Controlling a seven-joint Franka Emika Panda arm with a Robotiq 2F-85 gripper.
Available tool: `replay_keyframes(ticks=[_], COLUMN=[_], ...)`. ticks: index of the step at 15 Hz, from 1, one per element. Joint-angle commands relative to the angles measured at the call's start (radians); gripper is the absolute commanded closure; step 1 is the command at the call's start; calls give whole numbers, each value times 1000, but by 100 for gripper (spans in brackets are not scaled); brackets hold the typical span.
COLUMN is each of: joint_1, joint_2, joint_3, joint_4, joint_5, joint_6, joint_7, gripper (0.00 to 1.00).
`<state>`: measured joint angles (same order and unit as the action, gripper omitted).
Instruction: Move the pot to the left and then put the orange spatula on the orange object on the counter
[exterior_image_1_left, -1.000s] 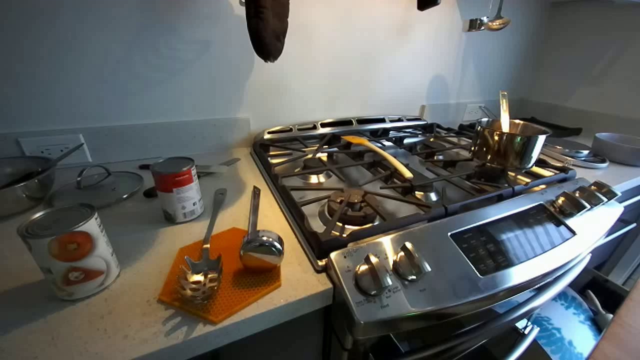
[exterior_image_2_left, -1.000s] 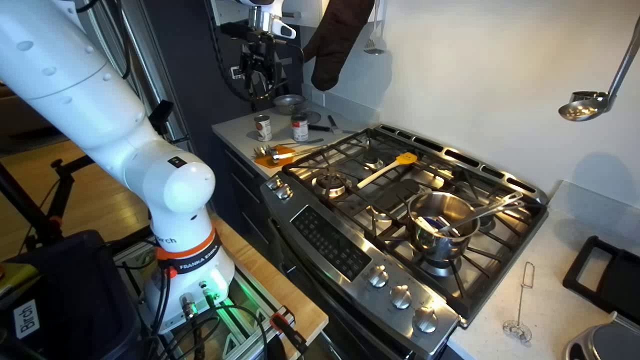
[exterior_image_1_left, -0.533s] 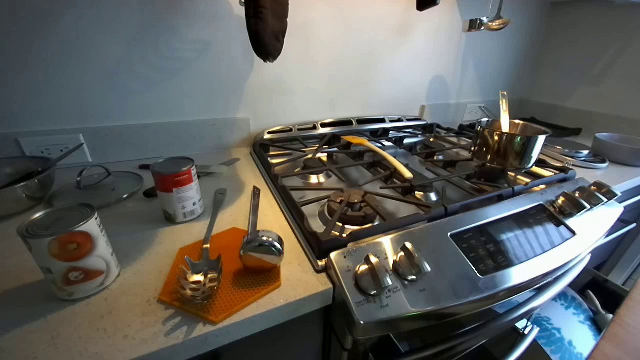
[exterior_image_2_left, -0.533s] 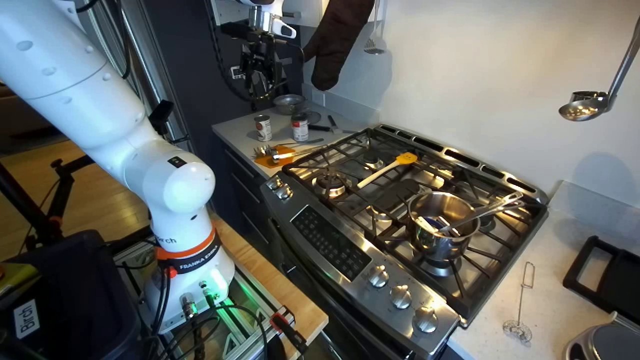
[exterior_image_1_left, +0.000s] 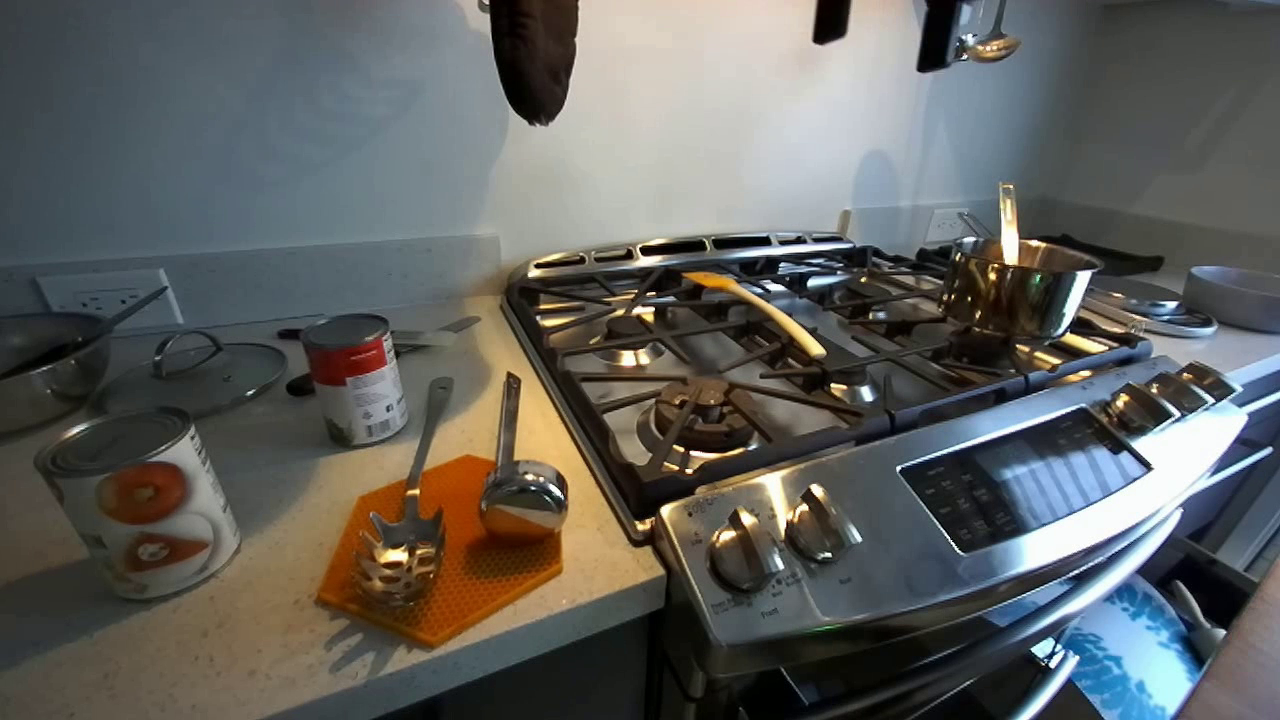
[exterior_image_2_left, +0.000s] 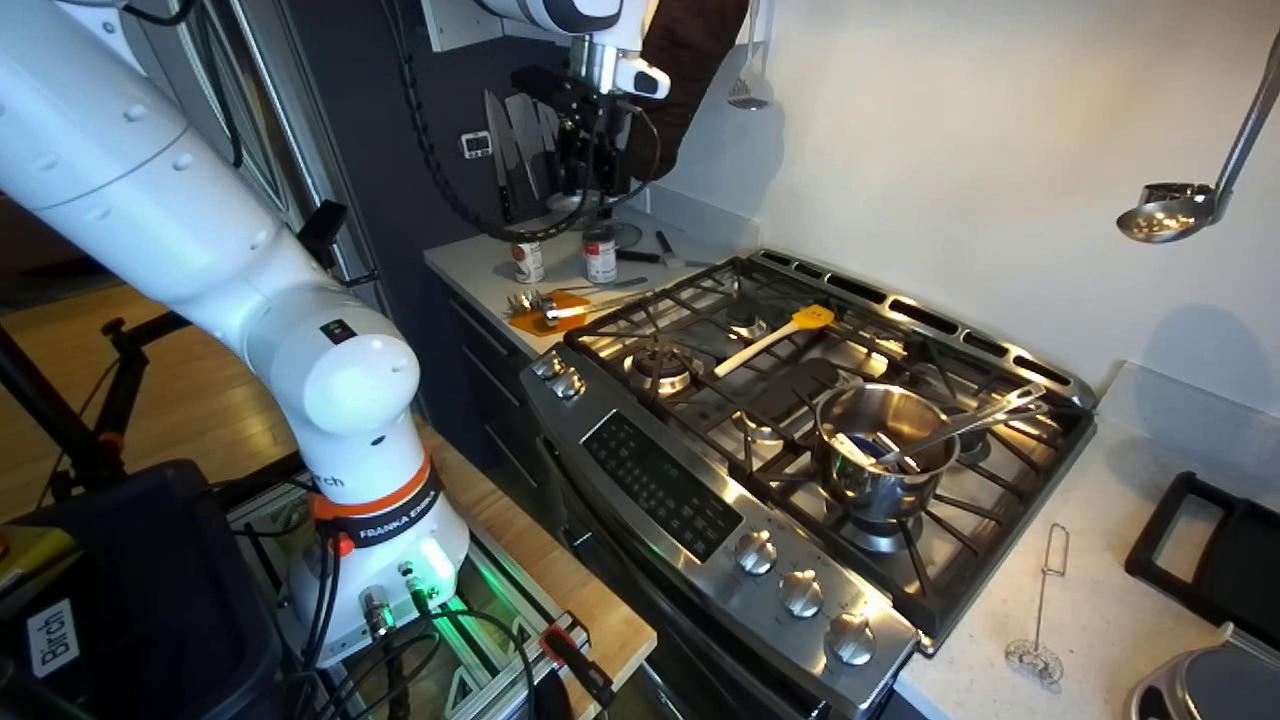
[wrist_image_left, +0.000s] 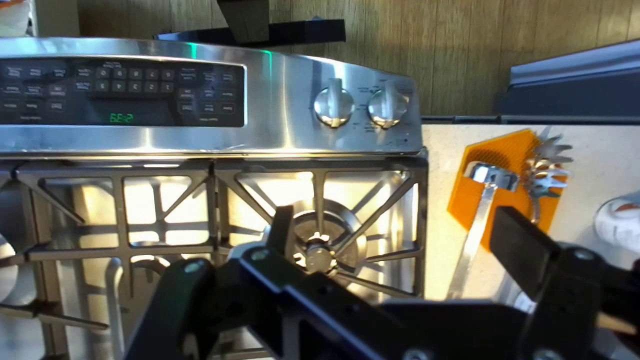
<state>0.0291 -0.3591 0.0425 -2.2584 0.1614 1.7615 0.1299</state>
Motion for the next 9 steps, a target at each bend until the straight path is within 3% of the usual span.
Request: replay_keyframes(ticks=[1,7,8,9], joint_1=[-83,-243,-206,-225], joint_2=[-50,14,1,9], joint_3=[-80,-166,-160,-170], joint_4=[-126,-187,-166,-172], joint_5=[-33,-301,-237,-264], joint_6=[90,379,312,343], joint_7=[-27,-14,-35,-34], gripper=[0,0,0,0])
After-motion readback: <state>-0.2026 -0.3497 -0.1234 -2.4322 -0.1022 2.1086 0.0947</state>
